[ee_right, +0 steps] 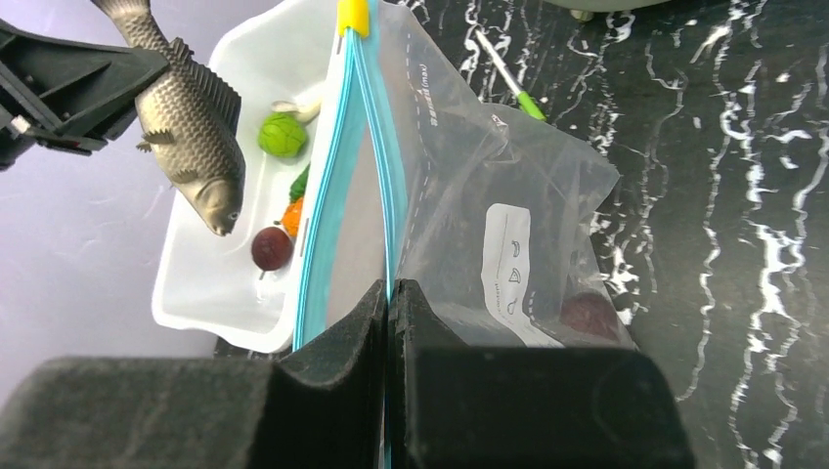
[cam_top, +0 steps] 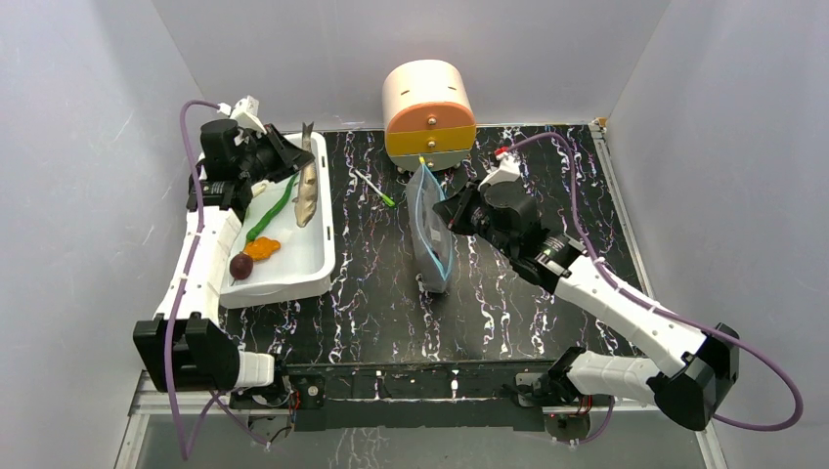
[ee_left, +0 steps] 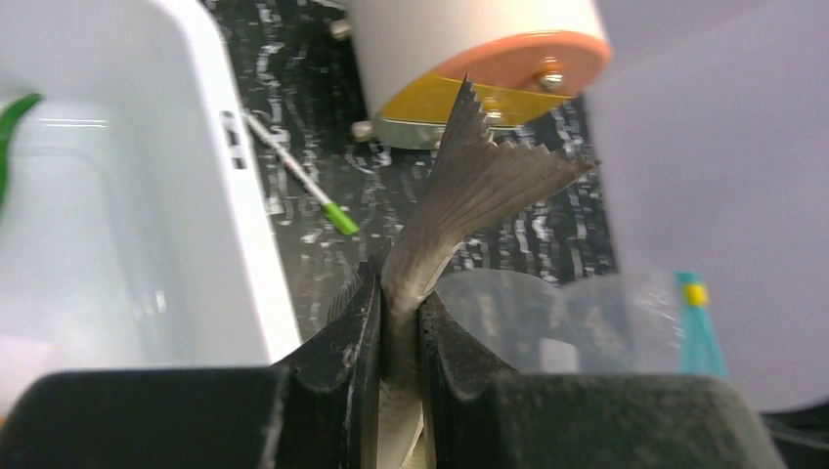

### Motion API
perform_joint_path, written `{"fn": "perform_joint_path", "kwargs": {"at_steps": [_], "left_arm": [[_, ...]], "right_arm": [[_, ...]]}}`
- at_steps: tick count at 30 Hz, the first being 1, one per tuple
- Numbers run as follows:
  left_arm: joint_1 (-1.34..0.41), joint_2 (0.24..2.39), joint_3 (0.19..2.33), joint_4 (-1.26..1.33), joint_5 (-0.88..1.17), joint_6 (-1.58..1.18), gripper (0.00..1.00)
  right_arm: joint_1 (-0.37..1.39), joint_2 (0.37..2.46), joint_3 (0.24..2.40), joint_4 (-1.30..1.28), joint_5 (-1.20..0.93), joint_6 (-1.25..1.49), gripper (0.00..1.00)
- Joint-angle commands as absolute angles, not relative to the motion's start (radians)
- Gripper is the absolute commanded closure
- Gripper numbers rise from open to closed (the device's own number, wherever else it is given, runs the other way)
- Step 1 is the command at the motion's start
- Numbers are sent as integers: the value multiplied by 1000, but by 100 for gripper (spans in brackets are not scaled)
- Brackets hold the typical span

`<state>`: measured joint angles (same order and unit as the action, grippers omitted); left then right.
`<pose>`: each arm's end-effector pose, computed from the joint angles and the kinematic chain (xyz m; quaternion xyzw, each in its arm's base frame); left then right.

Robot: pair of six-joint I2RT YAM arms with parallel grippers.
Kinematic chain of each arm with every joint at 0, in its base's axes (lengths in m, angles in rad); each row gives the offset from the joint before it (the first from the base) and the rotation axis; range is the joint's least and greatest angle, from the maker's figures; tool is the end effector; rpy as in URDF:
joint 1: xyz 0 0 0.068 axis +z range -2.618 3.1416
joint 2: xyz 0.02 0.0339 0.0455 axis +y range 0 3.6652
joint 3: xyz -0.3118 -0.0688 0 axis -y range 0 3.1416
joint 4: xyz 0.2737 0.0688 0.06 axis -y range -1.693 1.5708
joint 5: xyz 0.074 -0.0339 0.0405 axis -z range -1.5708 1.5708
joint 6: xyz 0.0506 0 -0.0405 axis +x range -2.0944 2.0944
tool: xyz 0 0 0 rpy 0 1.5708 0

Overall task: Place the food in the zip-top bag and seal the zipper
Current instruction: Pick up the fake fish from the bin, then place the fake fish in the zipper food storage bag.

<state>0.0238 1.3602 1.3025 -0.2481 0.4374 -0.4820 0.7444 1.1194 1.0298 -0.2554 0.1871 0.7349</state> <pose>0.3462 -0.0132 0.4265 -0.0728 0.7944 -0.3015 0.5223 0.2111 0.1817 0.3875 0.0499 0.8147 0.3296 0.4746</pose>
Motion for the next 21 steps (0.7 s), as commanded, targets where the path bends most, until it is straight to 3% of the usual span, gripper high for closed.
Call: {"fn": "perform_joint_path", "kwargs": {"at_steps": [1,12,21], "left_arm": [[22,1266,1270,-79,605,-653,100],[-7,1209,1154,292,753,-998,100],[-175,1211,1093,520,653,-1138,100]], "right_arm": [[746,1150,1041,-111,154,820,100],[747,1213,1031,-14,166,970,100],[747,1244,1031,25,209,1048,100]]}}
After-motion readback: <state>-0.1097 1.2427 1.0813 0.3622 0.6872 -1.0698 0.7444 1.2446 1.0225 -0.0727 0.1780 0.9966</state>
